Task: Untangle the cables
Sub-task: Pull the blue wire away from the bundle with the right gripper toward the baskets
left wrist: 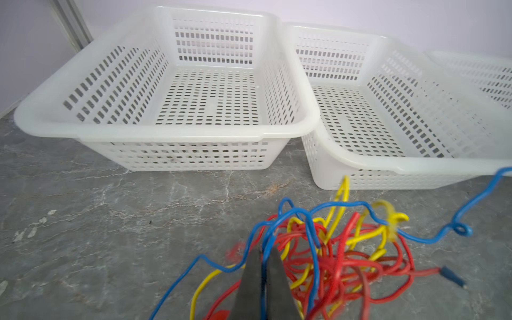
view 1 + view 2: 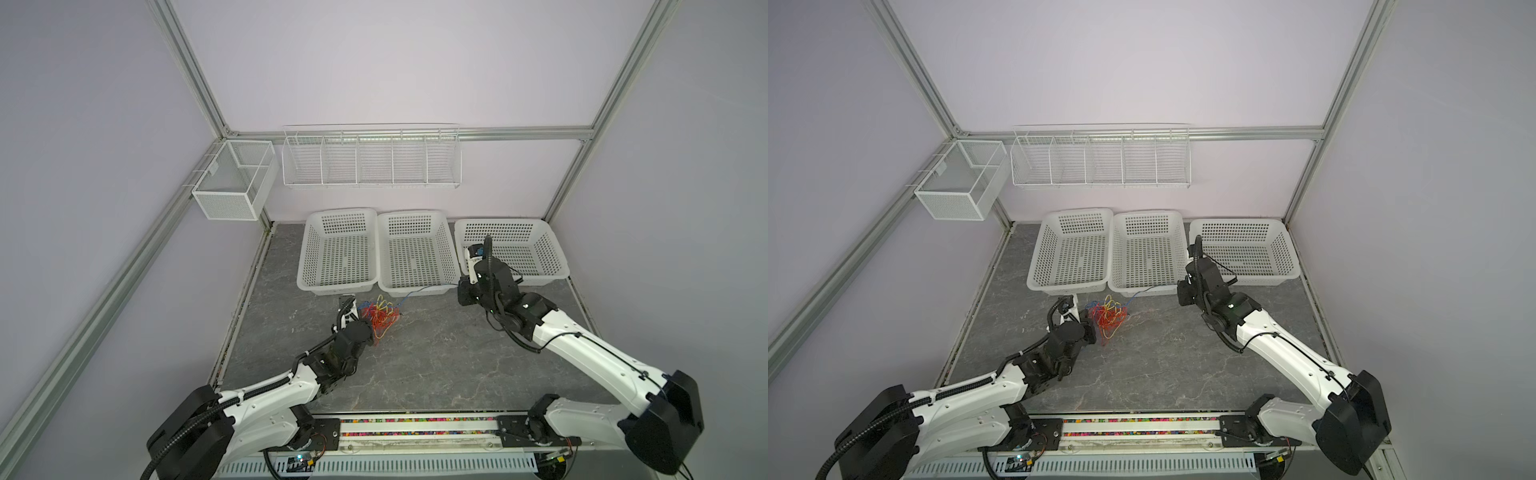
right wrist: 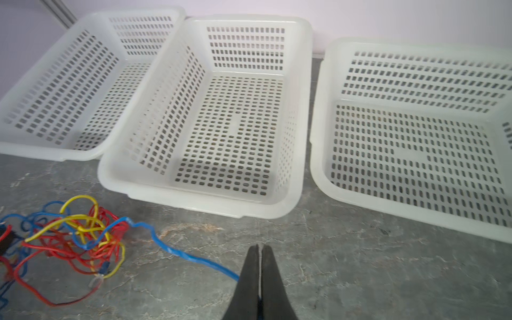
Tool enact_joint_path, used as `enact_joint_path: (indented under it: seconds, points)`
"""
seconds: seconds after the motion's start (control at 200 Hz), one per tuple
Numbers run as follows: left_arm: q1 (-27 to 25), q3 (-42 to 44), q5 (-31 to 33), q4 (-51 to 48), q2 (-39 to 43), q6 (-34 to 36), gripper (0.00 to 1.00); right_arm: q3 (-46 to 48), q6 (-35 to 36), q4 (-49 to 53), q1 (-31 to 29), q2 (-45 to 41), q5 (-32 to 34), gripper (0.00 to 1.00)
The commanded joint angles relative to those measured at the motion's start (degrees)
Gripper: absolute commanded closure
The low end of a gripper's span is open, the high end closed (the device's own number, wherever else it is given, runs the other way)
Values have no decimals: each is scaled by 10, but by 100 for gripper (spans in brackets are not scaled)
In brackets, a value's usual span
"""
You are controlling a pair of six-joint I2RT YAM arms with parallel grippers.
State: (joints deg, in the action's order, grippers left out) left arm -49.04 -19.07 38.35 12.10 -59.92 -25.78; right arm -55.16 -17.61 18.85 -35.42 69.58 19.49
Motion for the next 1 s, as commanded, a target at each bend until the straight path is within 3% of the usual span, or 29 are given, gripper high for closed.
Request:
enact_joint_path:
  seconds: [0.0,0.18,0.31,0.49,0.715,0.995]
  points:
    - [26,15,65,-70,27,-32,100,15,-15,53,40,-30,89,94]
    - [32,24,58,-68,54,-30,100,30,-22,56,68,-55,76,94]
    - [32,37,22,-23,64,-10,100,40,-5,21,68,-59,-5,94]
    - [32,35,21,-16,61,-7,100,27,-6,13,68,-70,-25,94]
    - [32,25,-13,-2,51,17,100,4,10,-47,68,-93,-127,94]
    - [32,26,-14,11,43,21,100,-56,40,-47,68,-139,-56,94]
